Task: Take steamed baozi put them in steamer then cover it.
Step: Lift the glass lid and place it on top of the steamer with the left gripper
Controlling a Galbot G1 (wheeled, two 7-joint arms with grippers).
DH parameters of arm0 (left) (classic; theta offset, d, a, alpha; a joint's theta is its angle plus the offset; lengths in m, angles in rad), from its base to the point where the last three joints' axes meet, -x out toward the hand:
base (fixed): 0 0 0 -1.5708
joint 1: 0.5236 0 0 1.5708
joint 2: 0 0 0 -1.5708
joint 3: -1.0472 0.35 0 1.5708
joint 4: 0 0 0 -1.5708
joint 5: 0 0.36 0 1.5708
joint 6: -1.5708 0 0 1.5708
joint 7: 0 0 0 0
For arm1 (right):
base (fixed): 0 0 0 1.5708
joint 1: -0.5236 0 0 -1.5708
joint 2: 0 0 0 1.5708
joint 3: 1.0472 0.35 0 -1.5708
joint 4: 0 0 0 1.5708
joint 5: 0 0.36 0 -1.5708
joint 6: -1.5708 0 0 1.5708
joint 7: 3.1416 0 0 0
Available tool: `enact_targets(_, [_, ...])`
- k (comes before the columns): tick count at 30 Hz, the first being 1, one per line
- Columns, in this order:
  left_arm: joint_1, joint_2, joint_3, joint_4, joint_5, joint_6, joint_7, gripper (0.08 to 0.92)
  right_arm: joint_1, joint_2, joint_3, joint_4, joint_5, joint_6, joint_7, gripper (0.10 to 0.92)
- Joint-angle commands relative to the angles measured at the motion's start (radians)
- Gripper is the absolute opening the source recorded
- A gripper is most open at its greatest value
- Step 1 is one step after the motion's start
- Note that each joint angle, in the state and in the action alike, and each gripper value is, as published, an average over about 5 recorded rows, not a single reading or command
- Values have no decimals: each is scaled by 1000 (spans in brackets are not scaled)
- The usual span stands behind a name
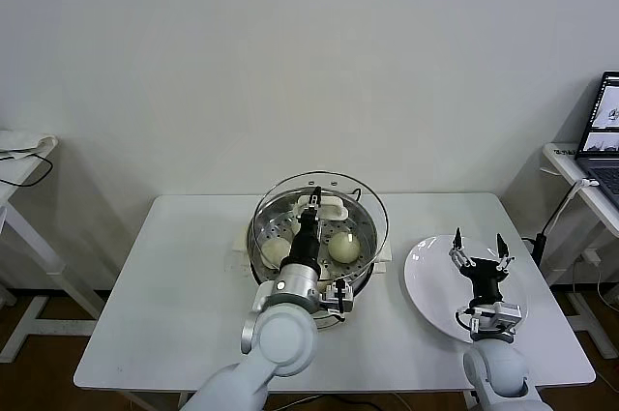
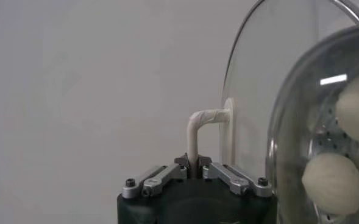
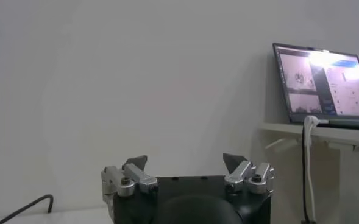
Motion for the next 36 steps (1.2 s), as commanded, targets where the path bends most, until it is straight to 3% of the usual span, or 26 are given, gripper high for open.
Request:
enact_targets(1, [-8, -12, 10, 55, 56, 1, 13, 194, 2, 1, 0, -2, -1, 1, 0, 823])
enact_targets(36, [29, -14, -26, 97, 45, -17, -14, 194, 19, 5, -6, -18, -11, 9, -2, 823])
